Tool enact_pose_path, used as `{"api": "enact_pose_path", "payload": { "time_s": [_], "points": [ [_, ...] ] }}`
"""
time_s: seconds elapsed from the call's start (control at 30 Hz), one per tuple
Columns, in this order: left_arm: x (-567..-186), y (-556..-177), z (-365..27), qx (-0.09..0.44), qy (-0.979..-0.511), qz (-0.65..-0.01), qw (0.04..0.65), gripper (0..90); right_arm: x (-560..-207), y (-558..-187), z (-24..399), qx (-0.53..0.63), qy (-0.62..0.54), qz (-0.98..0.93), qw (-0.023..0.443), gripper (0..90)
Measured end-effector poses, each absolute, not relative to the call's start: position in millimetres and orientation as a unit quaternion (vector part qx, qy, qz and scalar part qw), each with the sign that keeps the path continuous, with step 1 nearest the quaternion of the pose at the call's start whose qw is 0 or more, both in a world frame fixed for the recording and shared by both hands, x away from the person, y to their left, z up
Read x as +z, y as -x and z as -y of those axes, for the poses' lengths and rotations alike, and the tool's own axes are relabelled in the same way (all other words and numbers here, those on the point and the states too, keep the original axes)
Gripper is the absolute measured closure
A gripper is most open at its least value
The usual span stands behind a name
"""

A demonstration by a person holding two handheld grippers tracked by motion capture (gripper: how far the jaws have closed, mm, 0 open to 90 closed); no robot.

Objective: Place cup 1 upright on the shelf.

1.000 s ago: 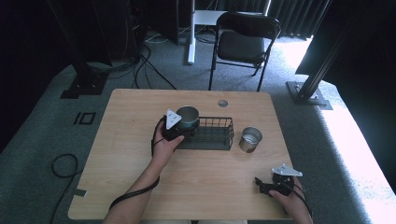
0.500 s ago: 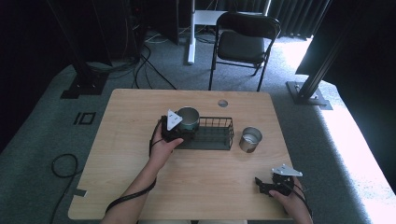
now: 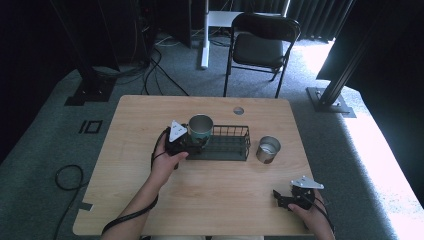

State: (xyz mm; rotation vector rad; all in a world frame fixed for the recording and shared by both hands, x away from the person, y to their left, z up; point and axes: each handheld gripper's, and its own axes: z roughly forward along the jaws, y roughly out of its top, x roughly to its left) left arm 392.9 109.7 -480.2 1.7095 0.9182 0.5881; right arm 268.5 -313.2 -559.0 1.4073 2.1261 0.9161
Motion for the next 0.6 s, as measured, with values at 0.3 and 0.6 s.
{"api": "enact_pose_path", "payload": {
  "time_s": [0.3, 0.6],
  "points": [
    [-479.3, -383.4, -119.5, 0.241, -0.718, -0.385, 0.527, 2.3, -559.0, -268.5, 313.2, 0.330, -0.507, -0.767, 0.214, 11.6],
    [-476.6, -375.9, -135.6, 0.245, -0.718, -0.387, 0.524, 2.3, -559.0, -268.5, 313.2, 0.330, -0.507, -0.766, 0.214, 11.6]
  ]
}}
